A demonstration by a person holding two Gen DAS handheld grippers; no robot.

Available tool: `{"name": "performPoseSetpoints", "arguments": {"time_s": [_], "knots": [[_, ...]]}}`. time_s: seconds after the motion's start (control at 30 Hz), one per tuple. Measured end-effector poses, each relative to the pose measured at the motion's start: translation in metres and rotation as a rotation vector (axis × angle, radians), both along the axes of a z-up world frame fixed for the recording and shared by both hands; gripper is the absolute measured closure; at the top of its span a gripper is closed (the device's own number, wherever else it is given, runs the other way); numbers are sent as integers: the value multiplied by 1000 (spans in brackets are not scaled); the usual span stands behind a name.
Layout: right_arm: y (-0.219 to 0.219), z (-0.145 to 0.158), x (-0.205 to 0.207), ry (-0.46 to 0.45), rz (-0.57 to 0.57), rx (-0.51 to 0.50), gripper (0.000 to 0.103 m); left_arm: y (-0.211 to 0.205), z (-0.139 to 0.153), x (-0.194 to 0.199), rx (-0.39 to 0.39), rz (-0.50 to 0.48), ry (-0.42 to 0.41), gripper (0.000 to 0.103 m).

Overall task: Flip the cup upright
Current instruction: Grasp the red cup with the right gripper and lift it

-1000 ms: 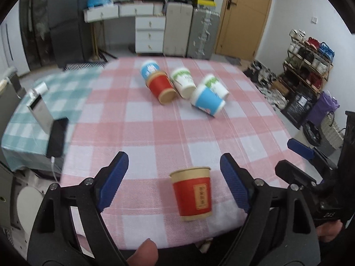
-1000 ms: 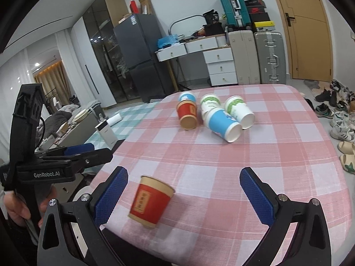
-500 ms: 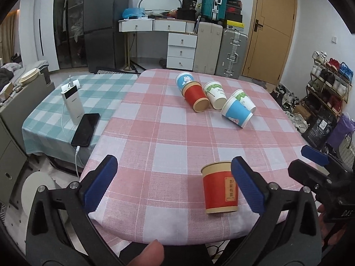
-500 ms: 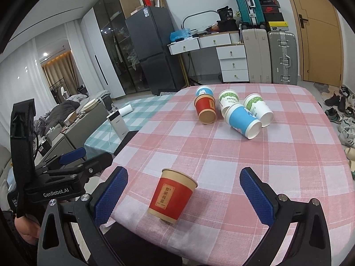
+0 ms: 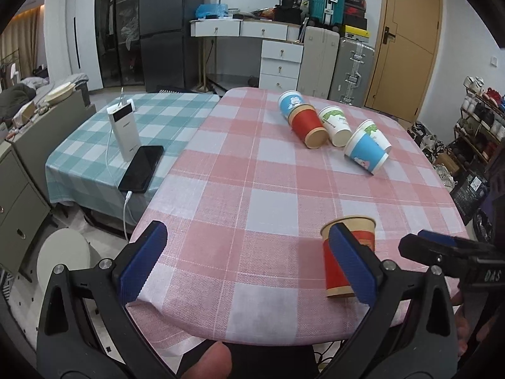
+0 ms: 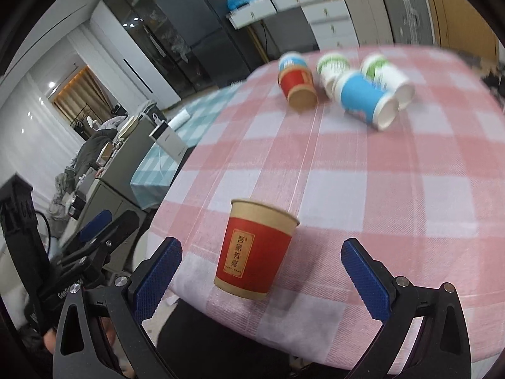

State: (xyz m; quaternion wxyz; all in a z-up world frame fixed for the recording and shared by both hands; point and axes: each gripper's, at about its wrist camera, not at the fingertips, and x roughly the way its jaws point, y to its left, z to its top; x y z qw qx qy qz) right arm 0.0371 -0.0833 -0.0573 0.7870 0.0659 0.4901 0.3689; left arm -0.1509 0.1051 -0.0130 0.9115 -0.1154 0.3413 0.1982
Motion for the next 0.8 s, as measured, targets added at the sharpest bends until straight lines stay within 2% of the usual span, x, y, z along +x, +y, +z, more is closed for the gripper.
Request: {"name": "performPoseSetpoints", "arguments": {"time_s": [0.2, 0.27, 0.47, 0.63, 0.7, 0.8], "knots": [[17, -38, 37, 268, 13, 30, 0, 15, -11, -1, -35, 6, 8, 1], [23, -48, 47, 322, 17, 34, 0, 18, -16, 0, -47, 3, 14, 1], [42, -63, 67, 379, 43, 1, 0, 27, -32, 8, -88, 2, 44, 1], [55, -65, 73, 382, 60, -37, 2, 35, -38, 16, -119, 5, 51, 1], [59, -64, 74, 379, 70, -40, 16, 35, -39, 18, -107, 1, 53, 1], [63, -67, 74, 402, 82, -56, 31, 35, -40, 19, -105, -12, 59, 1]]}}
